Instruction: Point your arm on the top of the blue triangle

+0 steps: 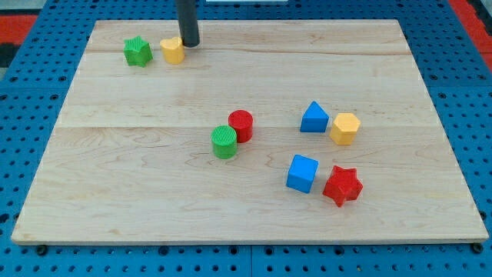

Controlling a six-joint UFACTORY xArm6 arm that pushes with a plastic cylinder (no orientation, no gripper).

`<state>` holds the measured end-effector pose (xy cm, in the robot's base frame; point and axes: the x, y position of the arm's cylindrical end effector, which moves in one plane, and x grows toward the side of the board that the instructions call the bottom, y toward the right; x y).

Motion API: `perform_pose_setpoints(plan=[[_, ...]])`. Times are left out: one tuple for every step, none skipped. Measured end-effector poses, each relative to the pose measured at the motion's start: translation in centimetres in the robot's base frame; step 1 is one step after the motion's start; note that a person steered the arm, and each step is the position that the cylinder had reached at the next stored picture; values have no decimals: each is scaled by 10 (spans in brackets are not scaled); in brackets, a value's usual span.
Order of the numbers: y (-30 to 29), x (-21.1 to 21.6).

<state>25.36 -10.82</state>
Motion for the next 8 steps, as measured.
perform_pose_setpoints(plan=[[30, 10], [74, 23], [116, 33], [148, 40], [174, 47], [189, 49], [196, 51], [202, 54]])
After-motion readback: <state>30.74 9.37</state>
